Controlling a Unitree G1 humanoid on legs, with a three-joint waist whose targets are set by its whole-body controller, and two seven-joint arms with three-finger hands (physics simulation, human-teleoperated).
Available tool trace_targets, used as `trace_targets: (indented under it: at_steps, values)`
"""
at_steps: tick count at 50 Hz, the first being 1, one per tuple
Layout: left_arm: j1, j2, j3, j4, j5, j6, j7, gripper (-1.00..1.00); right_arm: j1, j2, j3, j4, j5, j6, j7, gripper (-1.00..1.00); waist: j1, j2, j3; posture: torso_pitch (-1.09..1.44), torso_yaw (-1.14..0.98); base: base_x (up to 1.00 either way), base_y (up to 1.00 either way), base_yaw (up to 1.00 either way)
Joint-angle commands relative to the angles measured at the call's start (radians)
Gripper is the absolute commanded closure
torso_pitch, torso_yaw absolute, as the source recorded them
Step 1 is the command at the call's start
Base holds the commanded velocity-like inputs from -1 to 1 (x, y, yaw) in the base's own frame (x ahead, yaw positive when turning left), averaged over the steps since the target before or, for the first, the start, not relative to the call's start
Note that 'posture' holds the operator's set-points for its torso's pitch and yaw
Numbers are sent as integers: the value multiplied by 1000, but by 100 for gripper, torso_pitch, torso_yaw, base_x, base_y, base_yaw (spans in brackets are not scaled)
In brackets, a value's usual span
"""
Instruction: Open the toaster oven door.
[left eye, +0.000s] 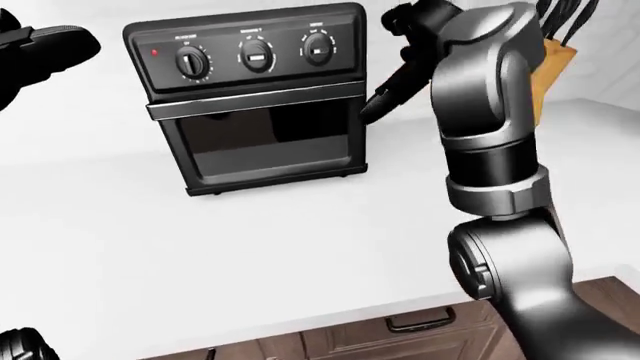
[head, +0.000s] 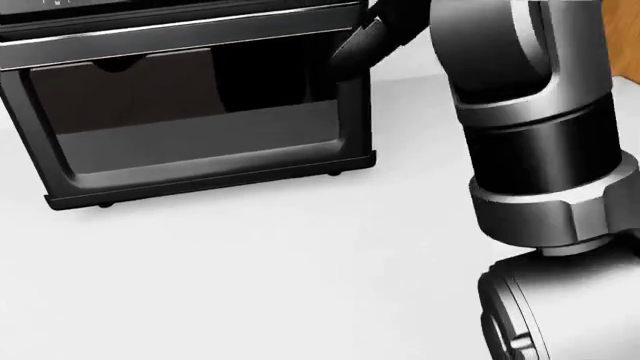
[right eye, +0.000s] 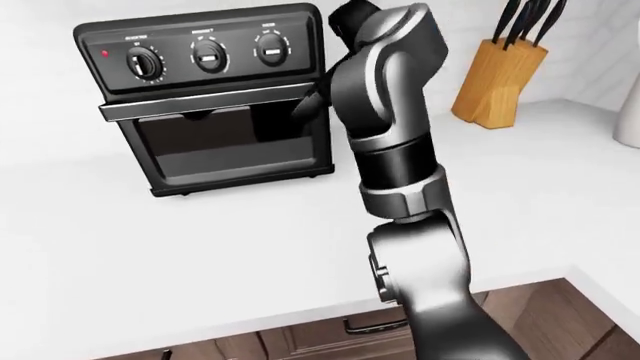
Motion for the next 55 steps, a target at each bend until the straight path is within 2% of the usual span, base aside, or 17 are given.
trace_targets:
  at_steps: [1,5,14,19,23,28,33,39,45,51,55]
  values:
    - [-26,11,6,-10,8,-27,-4,-100,-38,12,15,13,-11,-71,-35,-100,1,6,-13,-47,0,0,0,0]
    - [-39,11,8,-7,0,-14,1,-100,-32,46,32,57,-42,-95,-22,-100,4,8,-16,-47,0,0,0,0]
    - [-40,2,-1,-2,7,-17,2,-100,-26,136,84,90,-194,-157,23,-100,4,11,-18,-47,0,0,0,0]
    - [-41,0,6,0,8,-10,2,-100,-27,203,91,136,-271,-206,26,-100,1,16,-20,-47,0,0,0,0]
    - [-39,4,10,9,6,-14,0,-100,-37,229,90,173,-312,-247,18,-100,-4,21,-20,-47,0,0,0,0]
    - [-33,2,11,6,1,-16,1,-100,30,277,142,143,-450,-315,43,-100,-6,23,-19,-47,0,0,0,0]
    - [-33,10,18,-1,-18,-9,10,-100,69,344,145,95,-584,-359,96,-100,-9,29,-17,-47,0,0,0,0]
    - [-23,11,17,1,-23,-19,10,-100,170,439,160,35,-704,-414,114,-100,-9,36,-15,-47,0,0,0,0]
    - [-12,13,19,2,-28,-26,9,-100,177,470,129,67,-717,-454,70,-100,-7,41,-15,-47,0,0,0,0]
    - [-14,12,20,-5,-37,-20,17,-100,176,452,140,87,-748,-512,-19,-100,-3,41,-16,-47,0,0,0,0]
    - [-12,9,16,-6,-38,-23,19,-100,173,450,136,92,-777,-531,-32,-100,-1,41,-14,-47,0,0,0,0]
